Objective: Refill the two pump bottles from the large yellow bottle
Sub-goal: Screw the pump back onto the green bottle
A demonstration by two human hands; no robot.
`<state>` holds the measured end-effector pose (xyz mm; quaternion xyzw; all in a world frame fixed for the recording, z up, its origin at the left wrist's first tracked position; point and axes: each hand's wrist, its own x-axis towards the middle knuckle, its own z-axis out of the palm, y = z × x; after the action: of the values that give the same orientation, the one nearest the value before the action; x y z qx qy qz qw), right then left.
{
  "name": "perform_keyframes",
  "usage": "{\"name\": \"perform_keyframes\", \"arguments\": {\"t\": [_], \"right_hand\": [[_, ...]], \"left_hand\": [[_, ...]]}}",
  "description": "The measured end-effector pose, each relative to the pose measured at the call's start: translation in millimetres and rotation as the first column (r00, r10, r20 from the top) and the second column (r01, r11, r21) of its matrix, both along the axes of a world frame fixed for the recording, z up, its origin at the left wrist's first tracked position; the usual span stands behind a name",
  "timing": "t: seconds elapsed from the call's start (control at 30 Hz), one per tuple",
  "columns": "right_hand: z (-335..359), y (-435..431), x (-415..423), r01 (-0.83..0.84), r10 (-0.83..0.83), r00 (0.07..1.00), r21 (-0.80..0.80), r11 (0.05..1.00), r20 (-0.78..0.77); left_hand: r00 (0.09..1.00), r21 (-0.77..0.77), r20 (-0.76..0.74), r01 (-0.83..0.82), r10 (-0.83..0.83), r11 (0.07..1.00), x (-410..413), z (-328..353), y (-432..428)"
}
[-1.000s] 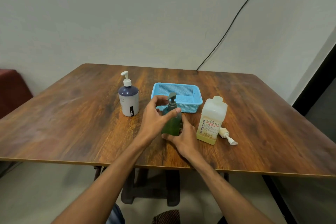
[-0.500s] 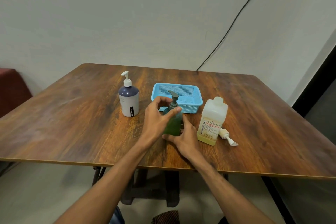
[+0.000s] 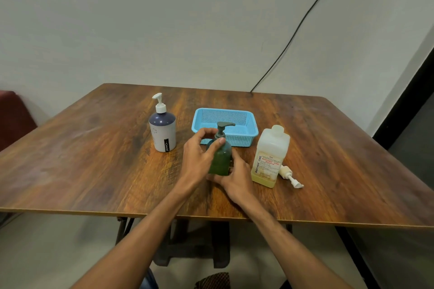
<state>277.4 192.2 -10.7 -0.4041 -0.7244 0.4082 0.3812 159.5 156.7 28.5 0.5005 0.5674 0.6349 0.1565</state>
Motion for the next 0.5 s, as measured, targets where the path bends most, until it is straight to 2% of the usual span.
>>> {"name": "perform_keyframes", "arguments": {"t": [0.13, 0.33, 0.5], "right_hand": [[-0.9, 0.1, -0.8, -0.002, 0.002, 1.0, 0.014, 1.0, 0.004], [1.0, -0.5, -0.3, 0.005, -0.006, 1.0, 0.026, 1.0, 0.028], [1.2, 0.3, -0.3, 0.001, -0.001, 0.999, 0.012, 1.0, 0.036]], "left_hand": [[0.993, -0.051, 0.006, 0.116, -0.116, 0.992, -6.9, -2.5, -5.0], [0.998, 0.019, 0.043, -0.051, 0.05, 0.999, 0.7, 1.7, -2.2], [0.998, 0.003, -0.039, 0.041, -0.041, 0.999, -8.3, 2.2, -2.6]]}}
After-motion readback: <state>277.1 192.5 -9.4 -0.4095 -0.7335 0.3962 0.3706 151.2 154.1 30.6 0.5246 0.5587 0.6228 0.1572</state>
